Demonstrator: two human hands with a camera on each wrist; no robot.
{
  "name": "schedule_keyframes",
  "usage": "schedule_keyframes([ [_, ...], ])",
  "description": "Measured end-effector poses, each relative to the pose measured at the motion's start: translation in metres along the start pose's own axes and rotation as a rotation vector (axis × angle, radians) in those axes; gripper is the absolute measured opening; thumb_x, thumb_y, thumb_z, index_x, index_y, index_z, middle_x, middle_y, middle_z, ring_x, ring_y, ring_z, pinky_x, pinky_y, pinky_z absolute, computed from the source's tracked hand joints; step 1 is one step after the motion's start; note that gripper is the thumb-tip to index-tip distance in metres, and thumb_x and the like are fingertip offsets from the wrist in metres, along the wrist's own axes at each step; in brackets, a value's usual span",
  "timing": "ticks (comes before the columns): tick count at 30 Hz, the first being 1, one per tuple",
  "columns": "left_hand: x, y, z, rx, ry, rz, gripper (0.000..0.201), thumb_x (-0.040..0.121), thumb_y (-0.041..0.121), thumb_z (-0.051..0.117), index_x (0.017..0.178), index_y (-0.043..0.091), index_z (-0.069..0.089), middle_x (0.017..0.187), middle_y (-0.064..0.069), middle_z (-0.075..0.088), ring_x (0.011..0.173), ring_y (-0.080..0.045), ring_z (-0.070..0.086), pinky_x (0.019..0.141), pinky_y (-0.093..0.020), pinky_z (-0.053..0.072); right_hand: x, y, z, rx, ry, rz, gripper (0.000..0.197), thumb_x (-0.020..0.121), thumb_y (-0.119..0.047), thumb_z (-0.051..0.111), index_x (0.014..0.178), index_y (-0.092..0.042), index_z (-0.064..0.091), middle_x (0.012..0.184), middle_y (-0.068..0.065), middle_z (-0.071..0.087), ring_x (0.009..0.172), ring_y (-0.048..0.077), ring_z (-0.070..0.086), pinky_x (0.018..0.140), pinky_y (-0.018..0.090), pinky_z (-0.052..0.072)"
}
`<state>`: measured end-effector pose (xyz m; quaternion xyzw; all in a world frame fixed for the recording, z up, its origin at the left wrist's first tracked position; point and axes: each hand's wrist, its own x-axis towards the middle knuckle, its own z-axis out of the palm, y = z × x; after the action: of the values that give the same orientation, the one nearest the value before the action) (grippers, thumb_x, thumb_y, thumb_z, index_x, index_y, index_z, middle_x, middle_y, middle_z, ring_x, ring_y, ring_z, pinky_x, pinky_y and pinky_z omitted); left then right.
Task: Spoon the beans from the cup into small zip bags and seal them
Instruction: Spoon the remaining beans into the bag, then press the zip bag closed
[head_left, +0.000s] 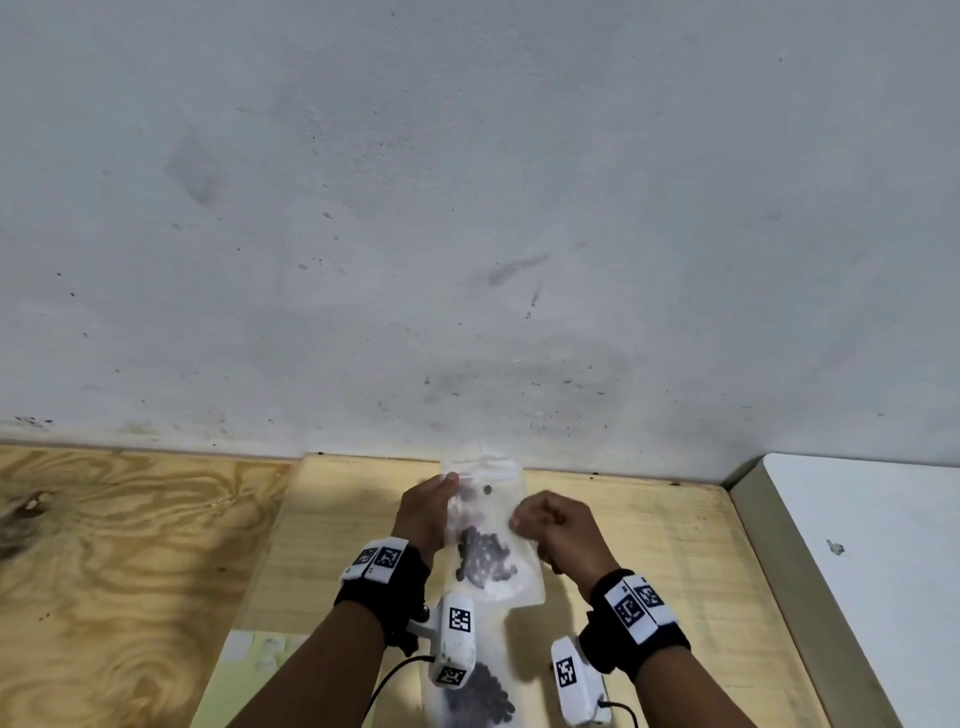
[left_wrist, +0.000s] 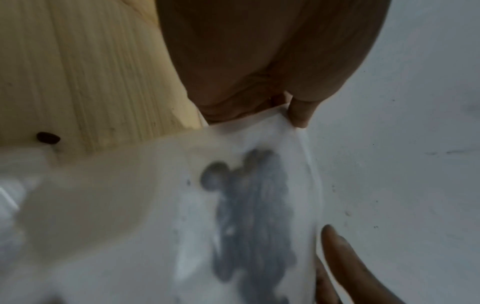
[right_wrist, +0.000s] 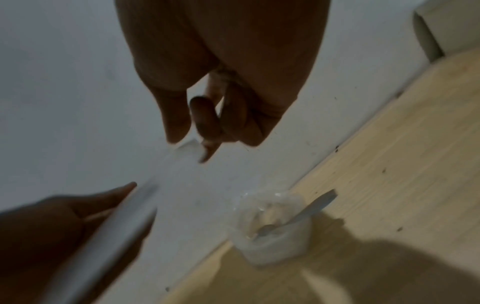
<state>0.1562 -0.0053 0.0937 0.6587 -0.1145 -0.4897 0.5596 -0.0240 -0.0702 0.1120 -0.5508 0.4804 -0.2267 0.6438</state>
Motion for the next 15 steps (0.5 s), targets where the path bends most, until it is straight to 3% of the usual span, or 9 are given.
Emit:
schedule_keyframes([
  [2, -0.007, -0.002, 0.002, -0.015, -0.064, 0.003, 0.026, 0.084, 0.013, 0.066, 0.11, 0.008, 0.065, 0.109, -0.021, 0.068, 0.1, -0.04, 0.066, 0.077, -0.042, 0.054, -0.001, 0.009, -0.003, -0.023, 0.009, 0.048, 0.016, 0.081, 0.0, 0.073, 0.093, -0.01, 0.072, 0.073, 0.007, 0.06, 0.038, 0.007, 0.041, 0.038, 0.017, 0.028],
  [4, -0.012, -0.008, 0.003, -0.01, -0.079, 0.03, 0.048, 0.077, -0.007, 0.061, 0.117, 0.019, 0.057, 0.106, -0.015, 0.068, 0.089, -0.033, 0.065, 0.067, -0.035, 0.053, -0.001, 0.016, -0.006, -0.011, 0.057, 0.058, 0.025, 0.082, 0.001, 0.071, 0.102, -0.015, 0.073, 0.079, 0.005, 0.06, 0.04, 0.006, 0.043, 0.038, 0.016, 0.031],
  [6, -0.016, -0.016, 0.003, 0.066, -0.064, 0.059, 0.05, 0.074, -0.018, 0.055, 0.112, 0.015, 0.059, 0.103, -0.016, 0.068, 0.081, -0.028, 0.063, 0.06, -0.031, 0.05, -0.003, 0.021, -0.006, -0.049, 0.045, 0.053, 0.03, 0.083, 0.0, 0.071, 0.104, -0.02, 0.073, 0.086, 0.002, 0.059, 0.046, 0.008, 0.045, 0.038, 0.017, 0.032],
  [10, -0.028, -0.031, 0.0, 0.108, -0.071, -0.002, 0.024, 0.08, -0.012, 0.056, 0.096, -0.001, 0.07, 0.084, -0.017, 0.066, 0.067, -0.027, 0.06, 0.052, -0.027, 0.048, -0.004, 0.03, -0.006, -0.134, -0.025, 0.012, 0.035, 0.082, 0.003, 0.07, 0.107, -0.021, 0.072, 0.096, 0.006, 0.061, 0.061, 0.006, 0.051, 0.044, 0.008, 0.037],
  [12, -0.035, -0.036, -0.004, 0.095, -0.065, -0.016, 0.025, 0.083, -0.012, 0.055, 0.099, -0.002, 0.071, 0.078, -0.015, 0.065, 0.063, -0.026, 0.058, 0.045, -0.023, 0.046, -0.006, 0.033, -0.002, -0.162, -0.073, 0.001, 0.036, 0.081, 0.003, 0.071, 0.107, -0.022, 0.072, 0.098, 0.006, 0.064, 0.061, 0.002, 0.05, 0.046, 0.007, 0.037],
  [15, -0.046, -0.044, -0.017, 0.089, -0.029, -0.015, 0.027, 0.084, -0.01, 0.055, 0.1, 0.003, 0.073, 0.079, -0.013, 0.068, 0.068, -0.025, 0.06, 0.05, -0.024, 0.049, -0.008, 0.04, 0.01, -0.185, -0.134, -0.006, 0.036, 0.081, 0.001, 0.072, 0.107, -0.024, 0.072, 0.099, 0.005, 0.066, 0.069, 0.004, 0.056, 0.053, 0.008, 0.04],
])
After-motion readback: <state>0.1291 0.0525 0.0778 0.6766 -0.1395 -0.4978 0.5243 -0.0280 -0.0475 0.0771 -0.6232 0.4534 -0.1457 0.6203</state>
